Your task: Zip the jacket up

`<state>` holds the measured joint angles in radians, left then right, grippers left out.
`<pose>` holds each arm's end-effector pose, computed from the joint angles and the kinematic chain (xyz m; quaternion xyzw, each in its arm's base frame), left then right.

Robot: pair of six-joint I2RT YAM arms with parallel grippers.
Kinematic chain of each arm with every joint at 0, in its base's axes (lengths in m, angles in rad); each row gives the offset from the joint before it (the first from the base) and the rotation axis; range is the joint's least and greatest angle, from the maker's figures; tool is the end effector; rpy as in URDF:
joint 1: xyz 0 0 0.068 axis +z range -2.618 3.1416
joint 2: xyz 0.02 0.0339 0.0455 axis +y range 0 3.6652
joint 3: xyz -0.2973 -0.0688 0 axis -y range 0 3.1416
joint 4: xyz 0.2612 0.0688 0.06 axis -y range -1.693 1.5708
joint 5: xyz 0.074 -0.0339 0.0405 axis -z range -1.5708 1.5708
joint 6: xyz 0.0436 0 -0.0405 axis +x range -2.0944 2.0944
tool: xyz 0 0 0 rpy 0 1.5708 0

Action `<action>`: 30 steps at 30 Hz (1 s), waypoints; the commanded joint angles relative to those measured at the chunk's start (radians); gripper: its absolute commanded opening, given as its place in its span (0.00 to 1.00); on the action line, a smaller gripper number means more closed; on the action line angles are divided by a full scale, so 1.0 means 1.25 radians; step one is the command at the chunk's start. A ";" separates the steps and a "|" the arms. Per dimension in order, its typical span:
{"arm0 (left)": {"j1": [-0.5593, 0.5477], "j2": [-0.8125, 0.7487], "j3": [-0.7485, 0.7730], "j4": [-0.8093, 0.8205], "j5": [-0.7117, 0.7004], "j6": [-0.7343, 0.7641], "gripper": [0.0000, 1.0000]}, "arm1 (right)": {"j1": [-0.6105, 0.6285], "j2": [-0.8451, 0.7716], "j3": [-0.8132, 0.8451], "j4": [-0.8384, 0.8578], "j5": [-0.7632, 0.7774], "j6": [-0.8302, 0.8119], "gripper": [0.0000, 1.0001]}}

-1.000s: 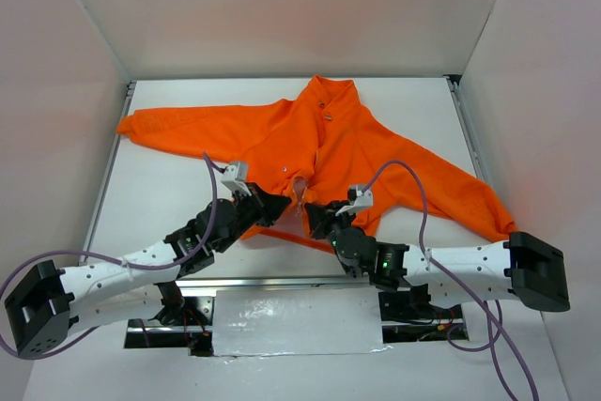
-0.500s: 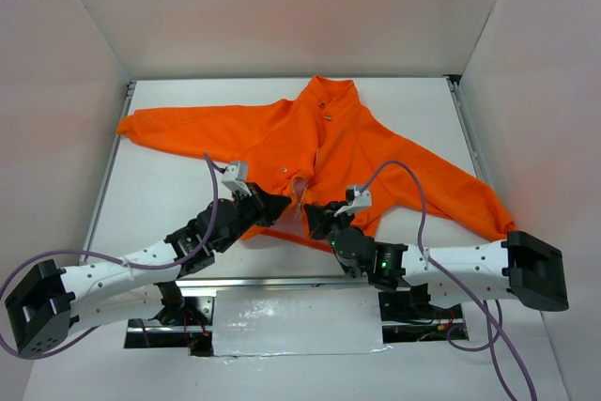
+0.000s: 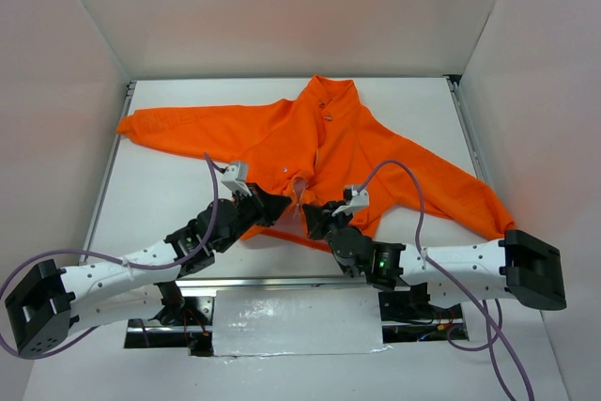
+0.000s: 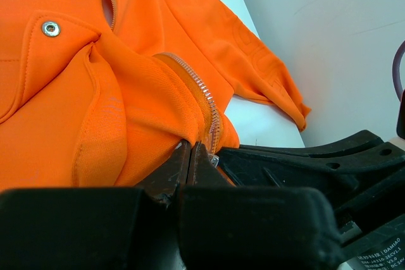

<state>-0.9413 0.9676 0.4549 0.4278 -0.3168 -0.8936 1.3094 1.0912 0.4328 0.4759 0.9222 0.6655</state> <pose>0.1425 -0.1726 0.2727 -0.0893 0.7296 -0.4598 0.4983 0.0917 0.2082 0.2467 0.0522 0.7430 0.2898 0.6010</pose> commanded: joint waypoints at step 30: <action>-0.016 -0.024 0.020 -0.003 -0.028 0.077 0.00 | 0.004 -0.013 0.038 -0.058 0.049 0.027 0.00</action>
<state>-0.9573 0.9714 0.4519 0.4015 -0.3145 -0.8341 1.3094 1.0882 0.4450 0.4267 0.9501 0.6739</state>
